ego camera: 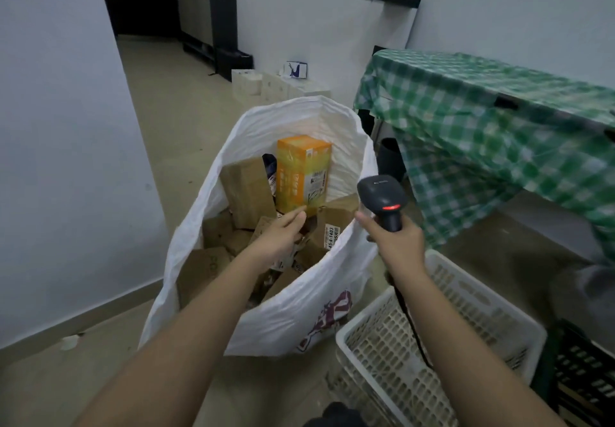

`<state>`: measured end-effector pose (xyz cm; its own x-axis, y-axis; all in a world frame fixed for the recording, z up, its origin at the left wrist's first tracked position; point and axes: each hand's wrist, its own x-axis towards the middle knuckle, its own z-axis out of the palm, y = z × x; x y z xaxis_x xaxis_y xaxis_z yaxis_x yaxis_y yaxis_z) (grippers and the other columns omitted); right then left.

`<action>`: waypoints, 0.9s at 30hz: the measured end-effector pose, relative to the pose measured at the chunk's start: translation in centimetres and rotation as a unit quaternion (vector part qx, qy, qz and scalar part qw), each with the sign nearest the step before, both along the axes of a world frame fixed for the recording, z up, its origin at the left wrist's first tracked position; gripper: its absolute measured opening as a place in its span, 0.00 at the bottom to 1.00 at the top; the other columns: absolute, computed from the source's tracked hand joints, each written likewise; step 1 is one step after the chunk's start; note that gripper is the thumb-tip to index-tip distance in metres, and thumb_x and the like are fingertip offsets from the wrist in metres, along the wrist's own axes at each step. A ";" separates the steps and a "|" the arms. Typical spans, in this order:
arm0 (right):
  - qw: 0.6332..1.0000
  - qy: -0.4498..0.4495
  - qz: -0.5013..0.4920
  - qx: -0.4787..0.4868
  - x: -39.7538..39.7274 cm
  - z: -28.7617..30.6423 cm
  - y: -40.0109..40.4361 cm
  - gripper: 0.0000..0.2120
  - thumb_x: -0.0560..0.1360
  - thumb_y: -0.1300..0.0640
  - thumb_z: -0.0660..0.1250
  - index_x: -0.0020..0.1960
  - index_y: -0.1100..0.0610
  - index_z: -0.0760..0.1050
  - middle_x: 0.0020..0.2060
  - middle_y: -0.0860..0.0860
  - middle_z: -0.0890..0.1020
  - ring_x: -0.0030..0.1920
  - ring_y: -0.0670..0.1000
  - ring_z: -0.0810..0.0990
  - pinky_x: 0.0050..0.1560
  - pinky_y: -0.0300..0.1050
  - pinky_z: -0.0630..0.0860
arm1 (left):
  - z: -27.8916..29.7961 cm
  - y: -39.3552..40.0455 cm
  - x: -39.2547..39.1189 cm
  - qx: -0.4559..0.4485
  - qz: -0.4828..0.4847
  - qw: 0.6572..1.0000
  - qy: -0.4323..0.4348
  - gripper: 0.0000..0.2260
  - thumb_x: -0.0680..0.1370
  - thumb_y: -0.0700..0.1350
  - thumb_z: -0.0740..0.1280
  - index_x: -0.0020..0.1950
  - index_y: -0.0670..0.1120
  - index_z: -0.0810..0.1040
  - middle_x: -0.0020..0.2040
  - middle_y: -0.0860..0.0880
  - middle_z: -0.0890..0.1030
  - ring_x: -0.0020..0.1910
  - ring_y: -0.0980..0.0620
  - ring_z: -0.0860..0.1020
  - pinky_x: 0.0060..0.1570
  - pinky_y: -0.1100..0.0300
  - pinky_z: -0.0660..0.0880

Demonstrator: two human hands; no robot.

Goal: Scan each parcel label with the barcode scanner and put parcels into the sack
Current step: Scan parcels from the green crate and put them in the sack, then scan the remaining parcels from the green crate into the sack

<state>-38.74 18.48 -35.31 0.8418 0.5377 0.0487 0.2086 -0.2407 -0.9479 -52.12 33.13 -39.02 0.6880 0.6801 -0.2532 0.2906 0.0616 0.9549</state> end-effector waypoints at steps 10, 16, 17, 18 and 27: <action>0.986 -0.111 -0.086 -0.090 0.0 -1.9 4.7 0.11 0.72 0.57 0.72 0.50 0.54 0.72 0.41 0.51 0.77 0.42 0.57 0.77 0.42 0.46 0.69 | -1.3 7.0 -8.3 0.399 0.249 0.869 0.154 0.25 0.78 0.52 0.65 0.72 0.44 0.66 0.69 0.43 0.69 0.67 0.41 0.67 0.64 0.45 0.68; 0.978 -0.167 -0.058 -0.111 0.7 -1.6 3.7 0.09 0.74 0.59 0.70 0.49 0.55 0.70 0.44 0.53 0.77 0.42 0.56 0.74 0.42 0.46 0.67 | -2.5 9.2 -10.7 0.283 0.262 0.893 0.231 0.17 0.79 0.54 0.64 0.60 0.43 0.79 0.49 0.41 0.81 0.48 0.40 0.78 0.44 0.54 0.71; 0.976 -0.177 -0.052 -0.119 1.0 -1.3 3.6 0.08 0.74 0.60 0.69 0.49 0.56 0.70 0.44 0.53 0.78 0.43 0.57 0.75 0.42 0.46 0.67 | -1.9 9.2 -10.2 0.266 0.269 0.903 0.206 0.16 0.81 0.51 0.63 0.58 0.40 0.79 0.48 0.40 0.80 0.48 0.39 0.78 0.44 0.55 0.69; 0.974 -0.189 -0.047 -0.119 1.4 -1.0 3.7 0.07 0.74 0.62 0.68 0.49 0.57 0.71 0.45 0.55 0.79 0.45 0.59 0.76 0.42 0.46 0.66 | -0.8 9.1 -9.4 0.250 0.276 0.912 0.171 0.16 0.81 0.50 0.62 0.59 0.38 0.78 0.50 0.38 0.80 0.50 0.39 0.77 0.44 0.55 0.68; 0.959 -0.258 -0.118 -0.007 5.7 8.3 4.1 0.11 0.74 0.62 0.66 0.56 0.59 0.74 0.51 0.59 0.81 0.51 0.63 0.78 0.43 0.46 0.65 | 11.5 10.1 -3.4 0.268 0.305 0.912 -0.062 0.14 0.82 0.49 0.60 0.58 0.40 0.76 0.51 0.41 0.80 0.43 0.45 0.79 0.43 0.54 0.77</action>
